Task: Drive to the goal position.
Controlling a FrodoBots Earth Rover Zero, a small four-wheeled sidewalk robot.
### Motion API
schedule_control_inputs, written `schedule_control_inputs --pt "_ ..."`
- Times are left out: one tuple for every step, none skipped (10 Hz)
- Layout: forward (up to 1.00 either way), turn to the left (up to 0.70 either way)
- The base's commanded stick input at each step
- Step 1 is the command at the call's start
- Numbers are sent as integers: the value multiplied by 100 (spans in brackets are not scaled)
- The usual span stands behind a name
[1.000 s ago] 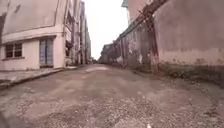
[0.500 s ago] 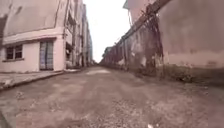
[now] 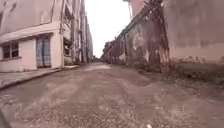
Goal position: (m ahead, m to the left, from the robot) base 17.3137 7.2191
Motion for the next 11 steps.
schedule_control_inputs --pt "70 0" --pt "70 0" --pt "70 0" --pt "70 0" --pt "70 0" --pt "70 0" --pt "70 0" --pt "70 0" --pt "70 0" --pt "70 0" --pt "70 0"
